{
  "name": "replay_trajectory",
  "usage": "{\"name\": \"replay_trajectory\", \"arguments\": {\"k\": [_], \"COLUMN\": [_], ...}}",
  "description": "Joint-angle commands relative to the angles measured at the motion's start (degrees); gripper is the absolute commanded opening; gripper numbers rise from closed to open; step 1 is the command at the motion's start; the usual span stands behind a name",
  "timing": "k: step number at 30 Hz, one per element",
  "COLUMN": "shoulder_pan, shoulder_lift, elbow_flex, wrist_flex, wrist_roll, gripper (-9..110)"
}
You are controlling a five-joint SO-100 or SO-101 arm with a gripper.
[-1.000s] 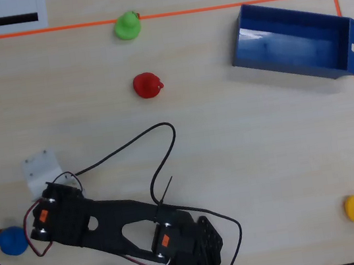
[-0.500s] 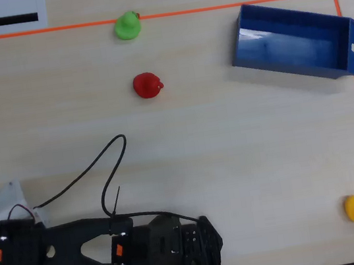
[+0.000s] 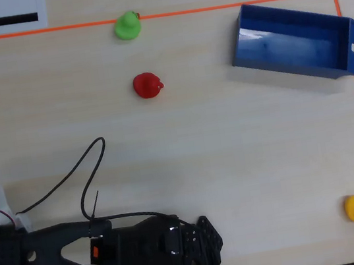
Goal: Grasp blue duck and put it into box.
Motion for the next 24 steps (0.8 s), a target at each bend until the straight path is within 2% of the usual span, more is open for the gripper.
{"name": "replay_trajectory", "arguments": {"k": [1,16,24], "shoulder_pan": [0.2,0.8,2.3], "shoulder_lift": [-1.3,-15.8,-18.5], "elbow_flex": [-7.2,-24.7,-26.2], "wrist_flex": [1.1,1.5,1.1], "wrist_roll": [-0.1,-2.5,-3.0], "gripper": [27,26,26]}}
